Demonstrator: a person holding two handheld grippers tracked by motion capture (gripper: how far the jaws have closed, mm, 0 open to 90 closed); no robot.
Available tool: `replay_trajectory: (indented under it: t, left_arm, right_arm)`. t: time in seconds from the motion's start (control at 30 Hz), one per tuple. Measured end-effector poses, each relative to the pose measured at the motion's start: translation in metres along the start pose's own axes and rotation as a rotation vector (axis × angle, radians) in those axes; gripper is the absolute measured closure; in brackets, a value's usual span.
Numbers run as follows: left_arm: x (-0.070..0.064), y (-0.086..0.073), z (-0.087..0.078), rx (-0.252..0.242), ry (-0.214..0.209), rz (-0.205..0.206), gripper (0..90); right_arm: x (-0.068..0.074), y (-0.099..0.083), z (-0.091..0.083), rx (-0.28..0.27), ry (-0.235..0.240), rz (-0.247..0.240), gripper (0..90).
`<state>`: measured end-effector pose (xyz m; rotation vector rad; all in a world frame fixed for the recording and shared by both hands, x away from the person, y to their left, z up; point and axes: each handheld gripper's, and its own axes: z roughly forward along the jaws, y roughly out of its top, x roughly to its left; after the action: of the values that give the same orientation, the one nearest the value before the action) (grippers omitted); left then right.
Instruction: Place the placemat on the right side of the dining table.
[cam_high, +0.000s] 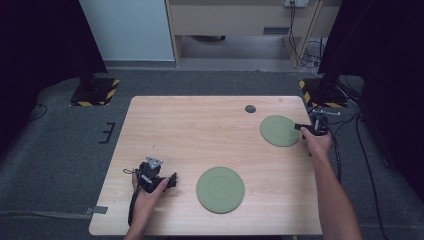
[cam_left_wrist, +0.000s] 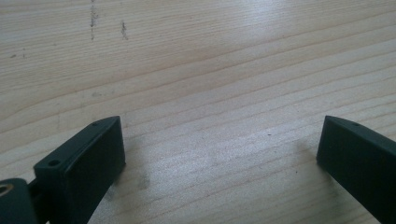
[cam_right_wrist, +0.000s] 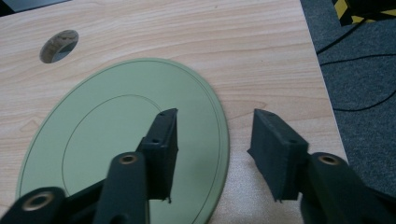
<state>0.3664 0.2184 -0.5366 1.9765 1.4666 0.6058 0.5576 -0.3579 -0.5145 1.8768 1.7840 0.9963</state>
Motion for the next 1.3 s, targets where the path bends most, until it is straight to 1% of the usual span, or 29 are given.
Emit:
replay_trajectory:
  t: [0.07,0.13,0.17,0.27,0.37,0.5,0.57,0.83,0.9,1.0,1.1,1.13,1.2,1.23,1.3]
  left_arm:
    - [0.000,0.000,0.000,0.000,0.000,0.000,0.4]
    - [0.000,0.000,0.000,0.000,0.000,0.000,0.5]
    - [0.000,0.000,0.000,0.000,0.000,0.000,0.5]
    - [0.000,0.000,0.000,0.000,0.000,0.000,0.5]
    - [0.000,0.000,0.000,0.000,-0.001,0.001,0.5]
    - [0.000,0.000,0.000,0.000,-0.001,0.002,0.5]
    - [0.000,0.000,0.000,0.000,-0.002,0.002,0.5]
    - [0.000,0.000,0.000,0.000,-0.002,0.003,0.5]
    - [0.000,0.000,0.000,0.000,-0.003,0.003,0.6]
    - [0.000,0.000,0.000,0.000,-0.003,0.002,0.5]
    - [0.000,0.000,0.000,0.000,-0.003,0.002,0.6]
    - [0.000,0.000,0.000,0.000,-0.003,0.002,0.6]
    - [0.000,0.000,0.000,-0.001,-0.003,0.002,0.6]
    - [0.000,0.000,0.000,0.000,-0.002,0.003,0.6]
    - [0.000,0.000,0.000,-0.001,-0.002,0.002,0.7]
  right_arm:
    - [0.000,0.000,-0.001,-0.003,-0.004,-0.001,44.8]
    - [0.000,0.001,-0.003,-0.011,-0.001,0.003,43.8]
    - [0.000,0.001,-0.003,-0.015,-0.007,0.002,42.9]
    - [0.002,0.001,-0.006,-0.049,0.004,-0.005,38.3]
    - [0.006,0.002,-0.007,-0.055,0.009,-0.014,31.6]
    - [0.009,0.003,-0.009,-0.057,0.026,-0.020,27.6]
    - [0.011,0.003,-0.010,-0.058,0.025,-0.018,25.8]
    - [0.018,0.004,-0.016,-0.060,0.031,-0.042,12.2]
    - [0.020,0.004,-0.018,-0.064,0.035,-0.051,10.8]
    - [0.023,0.003,-0.020,-0.056,0.029,-0.076,9.5]
    - [0.027,0.002,-0.024,-0.056,0.038,-0.103,8.5]
    - [0.029,0.002,-0.026,-0.056,0.041,-0.104,8.5]
    - [0.032,0.002,-0.029,-0.060,0.026,-0.142,8.8]
    - [0.033,0.003,-0.030,-0.060,0.026,-0.148,8.7]
    - [0.035,0.003,-0.035,-0.067,0.037,-0.143,8.6]
